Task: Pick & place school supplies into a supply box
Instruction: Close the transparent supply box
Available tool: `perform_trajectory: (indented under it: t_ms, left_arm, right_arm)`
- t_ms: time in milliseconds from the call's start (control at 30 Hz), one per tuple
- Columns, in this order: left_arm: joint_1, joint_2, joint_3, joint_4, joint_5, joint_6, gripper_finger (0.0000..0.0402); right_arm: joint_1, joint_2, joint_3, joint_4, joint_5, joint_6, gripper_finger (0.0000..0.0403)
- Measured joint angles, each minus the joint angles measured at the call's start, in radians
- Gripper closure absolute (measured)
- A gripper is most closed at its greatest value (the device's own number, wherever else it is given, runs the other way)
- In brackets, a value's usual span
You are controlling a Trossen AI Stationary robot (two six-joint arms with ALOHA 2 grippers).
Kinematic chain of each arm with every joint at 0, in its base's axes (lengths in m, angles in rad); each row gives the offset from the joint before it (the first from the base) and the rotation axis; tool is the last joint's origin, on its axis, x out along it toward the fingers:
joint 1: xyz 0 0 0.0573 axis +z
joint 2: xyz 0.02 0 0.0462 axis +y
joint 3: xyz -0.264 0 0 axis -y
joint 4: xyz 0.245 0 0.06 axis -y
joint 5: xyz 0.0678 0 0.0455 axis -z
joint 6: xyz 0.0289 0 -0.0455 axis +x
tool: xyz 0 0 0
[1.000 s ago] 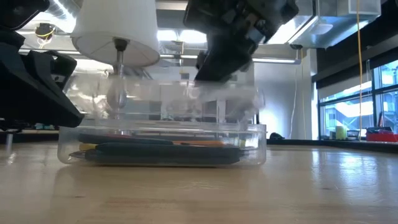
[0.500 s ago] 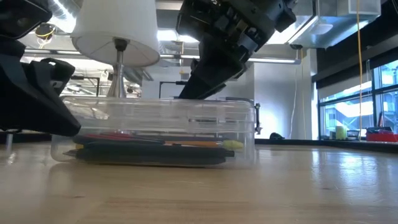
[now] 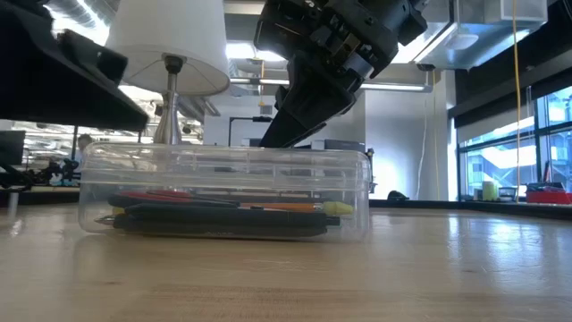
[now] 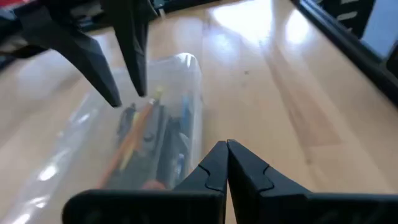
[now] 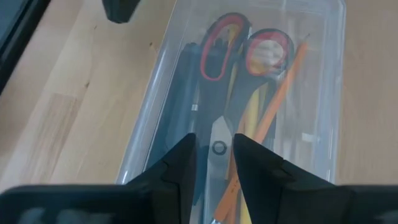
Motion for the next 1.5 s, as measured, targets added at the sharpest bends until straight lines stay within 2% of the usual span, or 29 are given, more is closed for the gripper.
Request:
perform_trajectory:
  t_ms: [367, 567, 700, 1100, 1300, 1500]
  left_arm:
    - [0.111, -0.001, 0.000, 0.000, 0.016, 0.045, 0.0400]
    - [0.186, -0.003, 0.000, -0.004, 0.160, 0.035, 0.0401]
    - [0.217, -0.006, 0.003, -0.036, 0.200, -0.026, 0.0399]
    - [0.223, -0.006, 0.003, -0.075, 0.200, -0.035, 0.0398]
    - [0.216, -0.003, 0.000, -0.029, 0.204, 0.052, 0.0398]
    - [0.217, -0.002, 0.000, -0.032, 0.210, 0.046, 0.0398]
  right_arm:
    - [0.000, 0.075, 0.005, 0.024, 0.024, -0.014, 0.0289]
    - [0.000, 0.077, 0.004, 0.027, 0.024, -0.026, 0.0289]
    - [0.000, 0.077, 0.003, 0.028, 0.025, -0.029, 0.0289]
    - [0.001, 0.078, 0.000, 0.038, 0.025, -0.030, 0.0289]
    - [0.002, 0.078, 0.000, 0.040, 0.017, -0.081, 0.0289]
    - [0.007, 0.079, 0.000, 0.044, 0.017, -0.102, 0.0289]
